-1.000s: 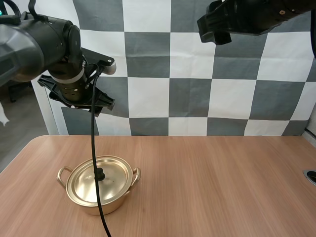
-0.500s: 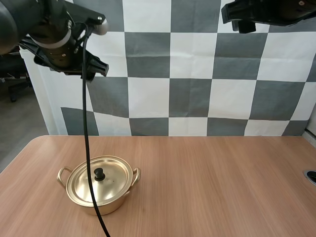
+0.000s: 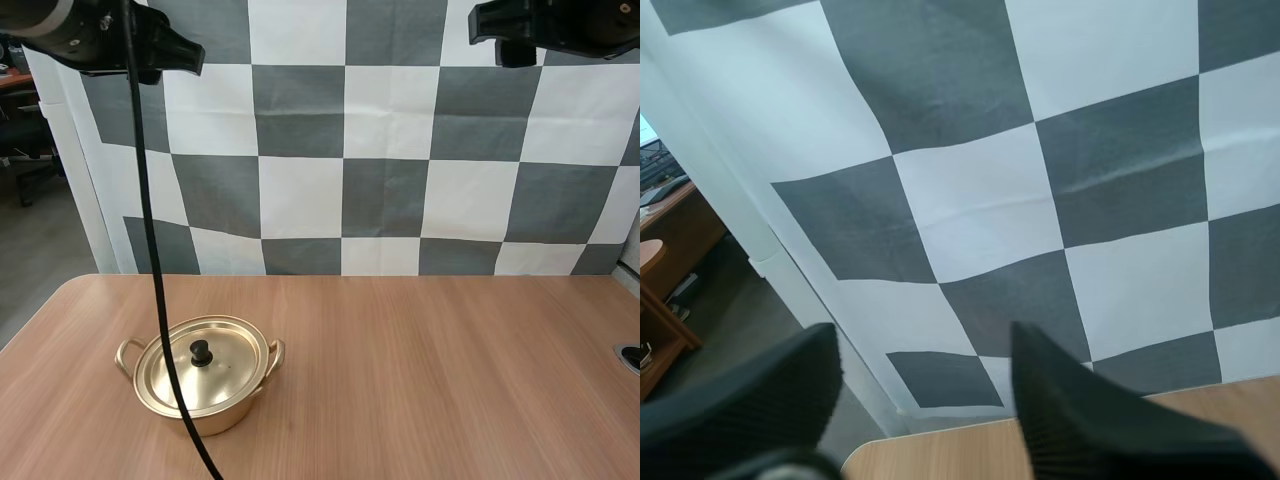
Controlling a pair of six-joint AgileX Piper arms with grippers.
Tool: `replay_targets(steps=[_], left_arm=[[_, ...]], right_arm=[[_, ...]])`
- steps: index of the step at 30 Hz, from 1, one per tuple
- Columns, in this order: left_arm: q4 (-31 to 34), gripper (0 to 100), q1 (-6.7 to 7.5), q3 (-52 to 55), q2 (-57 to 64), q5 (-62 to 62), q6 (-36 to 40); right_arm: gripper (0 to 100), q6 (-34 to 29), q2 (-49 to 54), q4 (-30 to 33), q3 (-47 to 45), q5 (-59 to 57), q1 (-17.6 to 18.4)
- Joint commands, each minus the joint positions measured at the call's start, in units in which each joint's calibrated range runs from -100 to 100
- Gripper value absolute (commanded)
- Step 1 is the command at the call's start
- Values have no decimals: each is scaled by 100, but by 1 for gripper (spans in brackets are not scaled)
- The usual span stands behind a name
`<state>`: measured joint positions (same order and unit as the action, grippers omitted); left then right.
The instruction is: Open the pot, put the car inside, and close it
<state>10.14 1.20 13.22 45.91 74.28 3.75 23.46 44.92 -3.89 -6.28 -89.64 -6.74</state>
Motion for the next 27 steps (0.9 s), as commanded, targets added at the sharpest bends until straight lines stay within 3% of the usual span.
replay_targets(steps=[1, 3, 7, 8, 9, 10, 14, 21, 27], left_arm=[[20, 33, -5, 116, 233, -233, -4], [20, 3, -5, 227, 377, -464, -4], [-1, 0, -5, 534, 624, -958, 165], [-1, 0, -5, 653, 701, -1059, 280], [-1, 0, -5, 791, 782, -1126, 399], [-1, 0, -5, 938, 846, -1176, 477], [69, 0, -5, 1576, 1156, -1682, 545], [95, 0, -5, 3162, 2165, -2532, 1033], [95, 0, -5, 4513, 3215, -3221, 1163]], right_arm=[[100, 5, 2, -11, -5, -74, -1], [100, 40, 2, -57, -5, -151, -1], [100, 621, 2, -546, -5, -553, -1], [71, 779, 2, -800, -5, -747, -1], [28, 783, 2, -1020, -5, -934, -1], [0, 753, 2, -1159, -5, -1036, -1], [0, 674, 2, -1304, -5, -1036, -1], [0, 280, 180, -222, -5, -1036, -1], [0, 408, 1139, -176, -30, -1036, -1]])
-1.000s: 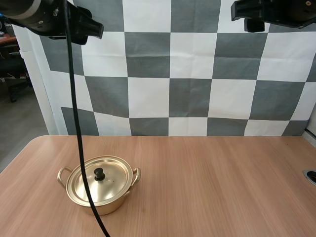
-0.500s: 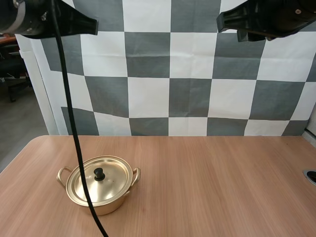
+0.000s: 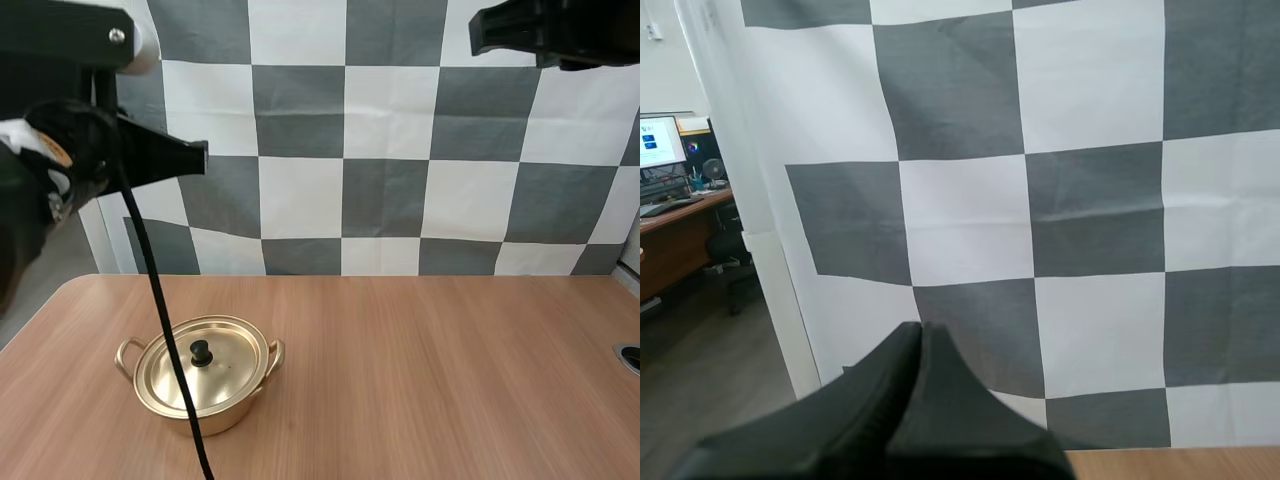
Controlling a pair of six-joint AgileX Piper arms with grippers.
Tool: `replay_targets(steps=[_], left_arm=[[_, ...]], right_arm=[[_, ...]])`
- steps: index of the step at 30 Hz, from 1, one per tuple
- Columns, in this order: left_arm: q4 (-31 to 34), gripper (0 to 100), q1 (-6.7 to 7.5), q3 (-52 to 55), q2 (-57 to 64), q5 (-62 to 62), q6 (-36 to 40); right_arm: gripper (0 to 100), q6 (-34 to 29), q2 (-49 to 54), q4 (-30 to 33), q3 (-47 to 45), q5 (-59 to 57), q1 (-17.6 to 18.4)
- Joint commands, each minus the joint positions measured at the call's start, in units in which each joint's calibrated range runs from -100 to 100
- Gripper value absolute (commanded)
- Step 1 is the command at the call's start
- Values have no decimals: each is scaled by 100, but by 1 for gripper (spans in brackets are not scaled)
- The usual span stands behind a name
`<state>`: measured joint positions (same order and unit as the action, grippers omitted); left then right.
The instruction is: Open the pot, put the car inside, and close it
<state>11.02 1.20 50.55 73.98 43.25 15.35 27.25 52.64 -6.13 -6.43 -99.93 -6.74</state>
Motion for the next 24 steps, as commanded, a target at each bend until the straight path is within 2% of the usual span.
replay_targets(steps=[1, 6, 10, 13, 21, 24], left_arm=[[6, 0, -5, 1024, 584, -231, 3], [6, 0, 1, 2266, 1305, -1188, 3], [6, 0, 1, 3192, 1860, -2032, 3], [6, 0, 1, 3698, 2205, -2316, 3], [6, 0, 8, 4670, 2602, -2466, 289], [6, 0, 8, 4945, 2602, -2789, 428]], right_arm=[[0, 56, 549, 47, -69, -7, -1], [0, 69, 1306, 243, -919, 72, 70], [0, 23, 1713, 613, -2242, 840, 139], [0, -6, 1805, 613, -2761, 1211, 139], [0, 4, 1791, 33, -2830, 1609, 139], [0, 37, 1791, 35, -2830, 1609, 139]])
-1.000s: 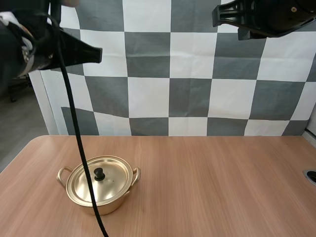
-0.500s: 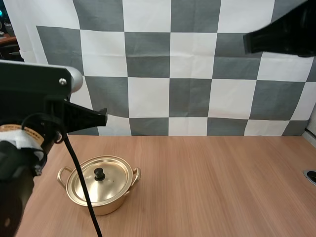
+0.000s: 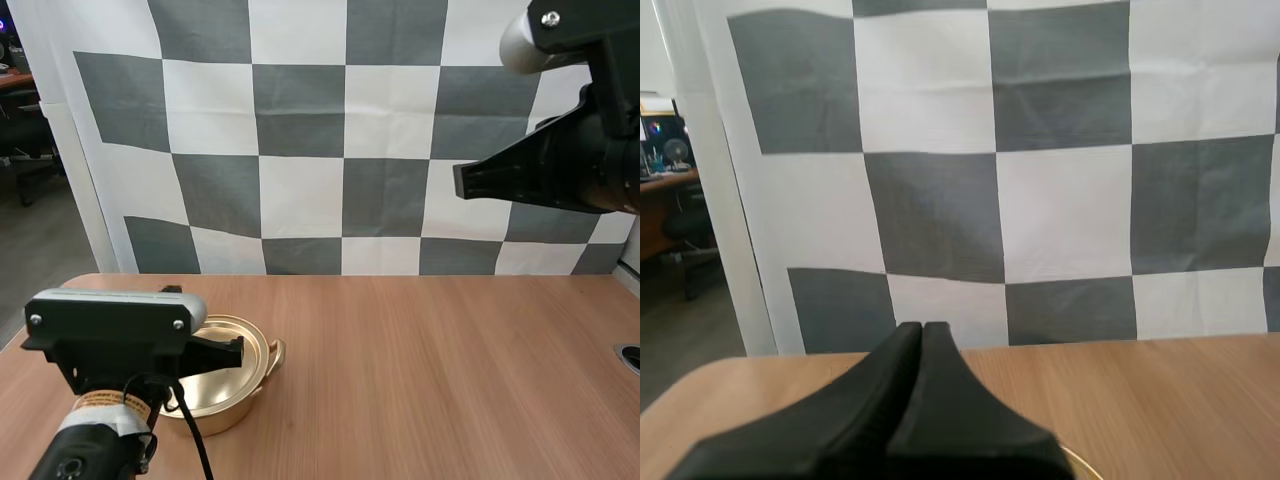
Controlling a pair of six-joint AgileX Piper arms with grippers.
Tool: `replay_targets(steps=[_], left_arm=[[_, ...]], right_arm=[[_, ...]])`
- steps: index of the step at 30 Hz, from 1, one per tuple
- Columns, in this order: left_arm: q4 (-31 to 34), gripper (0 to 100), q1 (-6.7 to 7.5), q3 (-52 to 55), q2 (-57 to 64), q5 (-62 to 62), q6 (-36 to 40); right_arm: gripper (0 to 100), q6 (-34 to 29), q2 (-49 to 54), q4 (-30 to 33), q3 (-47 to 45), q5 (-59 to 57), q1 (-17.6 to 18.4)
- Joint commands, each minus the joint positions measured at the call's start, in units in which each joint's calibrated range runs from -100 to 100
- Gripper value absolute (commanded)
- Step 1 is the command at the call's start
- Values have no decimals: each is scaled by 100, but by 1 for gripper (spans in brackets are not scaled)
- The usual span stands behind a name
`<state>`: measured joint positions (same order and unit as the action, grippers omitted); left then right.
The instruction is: Open the pot, put the car inside, and close it
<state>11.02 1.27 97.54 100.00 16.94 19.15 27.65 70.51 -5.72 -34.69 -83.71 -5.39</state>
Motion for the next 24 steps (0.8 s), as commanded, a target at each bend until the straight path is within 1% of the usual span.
replay_targets(steps=[1, 4, 6, 8, 10, 12, 14, 18, 20, 22, 24], left_arm=[[6, 0, 2, 246, 0, -176, 49], [-31, 0, 2, 246, 0, 392, 134], [-123, 0, 9, 246, 0, 568, 224], [-145, 0, 34, 246, 0, 950, 261], [-191, 0, 84, 246, 0, 1367, 261], [-191, 0, 103, 246, 0, 1367, 261], [-191, 0, 103, 246, 0, 1367, 261], [-166, 0, 102, 246, 0, 1367, 261], [-125, 0, 102, 246, 0, 1367, 261], [-80, 0, 102, 246, 0, 1367, 261], [-80, 0, 102, 246, 0, 1367, 261]], right_arm=[[0, -4, 5, 5, -20, -13, 31], [0, -4, 5, 75, -129, 44, 286], [0, -102, 30, 217, -306, 212, 533], [0, -313, 102, 455, -565, 553, 756], [0, -669, 241, 820, -1003, 1166, 889], [0, -1074, 419, 1110, -1503, 1870, 914], [0, -1303, 635, 1315, -2063, 2656, 907], [0, -1498, 1058, 1314, -3198, 4281, 907], [0, -1499, 1247, 1281, -3662, 4994, 907], [0, -1544, 1437, 1240, -4108, 5498, 907], [0, -1544, 1619, 1240, -4449, 5721, 900]])
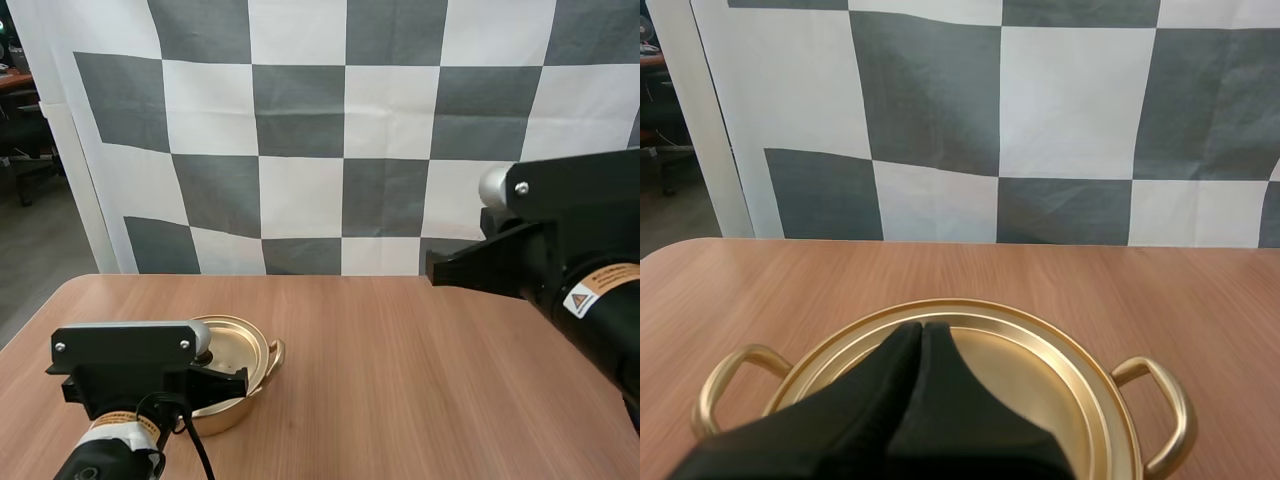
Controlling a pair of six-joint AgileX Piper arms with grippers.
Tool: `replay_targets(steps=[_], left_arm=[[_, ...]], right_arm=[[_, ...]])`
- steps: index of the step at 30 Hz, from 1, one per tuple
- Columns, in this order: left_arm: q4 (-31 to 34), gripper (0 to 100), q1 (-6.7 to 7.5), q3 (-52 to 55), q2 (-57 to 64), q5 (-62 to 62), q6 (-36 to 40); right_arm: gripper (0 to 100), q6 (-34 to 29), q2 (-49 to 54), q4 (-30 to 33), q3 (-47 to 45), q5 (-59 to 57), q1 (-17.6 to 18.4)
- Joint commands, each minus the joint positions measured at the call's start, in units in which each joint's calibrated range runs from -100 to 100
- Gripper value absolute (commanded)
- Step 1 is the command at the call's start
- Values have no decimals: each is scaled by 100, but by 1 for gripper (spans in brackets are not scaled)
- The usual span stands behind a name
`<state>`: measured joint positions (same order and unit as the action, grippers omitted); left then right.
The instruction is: Open the pot, put the car inside, and close it
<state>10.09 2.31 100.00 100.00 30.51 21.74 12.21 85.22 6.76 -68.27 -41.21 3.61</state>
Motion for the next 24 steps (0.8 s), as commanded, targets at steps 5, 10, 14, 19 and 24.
replay_targets(steps=[5, 10, 14, 19, 24], left_arm=[[13, 0, -2, 0, 0, -99, 2], [13, 0, -2, 0, 0, -154, 2], [13, 0, -2, 0, 0, -180, 2], [13, 0, -2, 0, 0, -180, 2], [13, 0, -2, 0, 0, -180, 2]], right_arm=[[0, 0, 660, -9, -1592, 1361, -39], [0, 0, 928, -9, -1661, 1656, -132], [0, 0, 928, -9, -1688, 1714, -202], [0, 0, 928, -9, -1987, 1692, -293], [0, 0, 928, -9, -2749, 2633, -293]])
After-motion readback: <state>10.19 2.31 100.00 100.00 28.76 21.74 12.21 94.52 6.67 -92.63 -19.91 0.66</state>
